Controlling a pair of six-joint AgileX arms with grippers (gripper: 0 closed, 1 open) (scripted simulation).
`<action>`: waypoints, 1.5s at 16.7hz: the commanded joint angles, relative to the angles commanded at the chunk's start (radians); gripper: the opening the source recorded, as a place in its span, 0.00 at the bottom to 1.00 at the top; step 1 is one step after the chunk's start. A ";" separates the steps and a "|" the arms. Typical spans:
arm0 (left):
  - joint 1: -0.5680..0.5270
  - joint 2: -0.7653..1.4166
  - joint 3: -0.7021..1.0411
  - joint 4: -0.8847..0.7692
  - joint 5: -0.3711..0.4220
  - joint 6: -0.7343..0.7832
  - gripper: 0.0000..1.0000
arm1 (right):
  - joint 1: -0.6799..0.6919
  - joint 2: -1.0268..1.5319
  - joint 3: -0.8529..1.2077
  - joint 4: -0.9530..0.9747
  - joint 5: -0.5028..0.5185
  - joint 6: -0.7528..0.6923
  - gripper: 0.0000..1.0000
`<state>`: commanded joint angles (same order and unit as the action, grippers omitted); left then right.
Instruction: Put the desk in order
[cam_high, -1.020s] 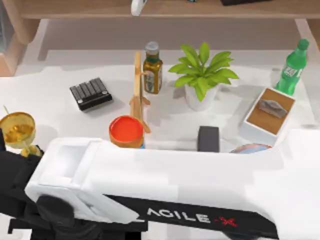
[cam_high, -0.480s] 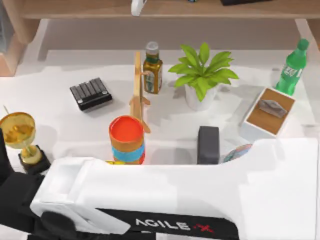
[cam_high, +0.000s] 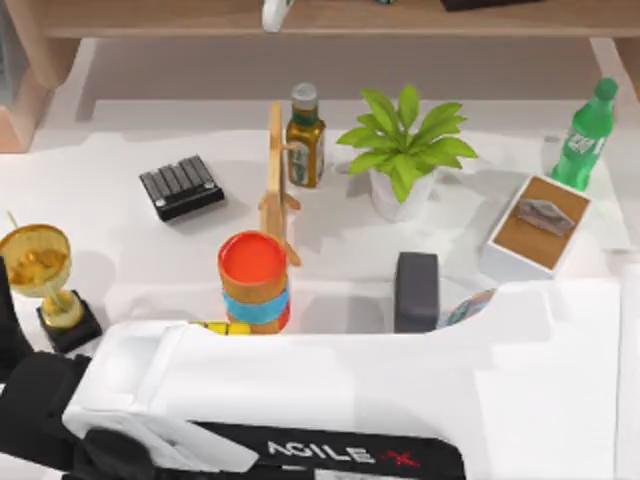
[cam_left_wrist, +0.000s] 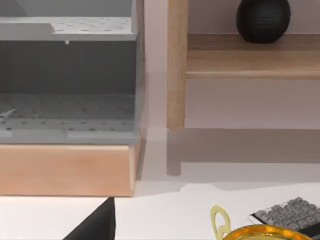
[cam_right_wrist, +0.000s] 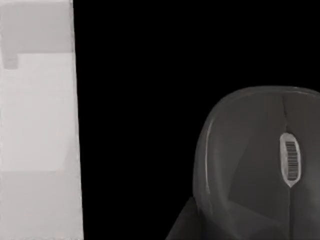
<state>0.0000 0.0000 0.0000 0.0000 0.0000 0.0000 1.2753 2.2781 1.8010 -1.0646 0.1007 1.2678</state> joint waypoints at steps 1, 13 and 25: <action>0.000 0.000 0.000 0.000 0.000 0.000 1.00 | 0.000 0.000 0.000 0.000 0.000 0.000 0.23; 0.000 0.000 0.000 0.000 0.000 0.000 1.00 | 0.000 0.000 0.000 0.000 0.000 0.000 1.00; 0.000 0.000 0.000 0.000 0.000 0.000 1.00 | -0.069 -0.063 -0.039 0.062 -0.013 0.001 1.00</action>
<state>0.0000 0.0000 0.0000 0.0000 0.0000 0.0000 1.2062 2.2151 1.7616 -1.0026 0.0873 1.2686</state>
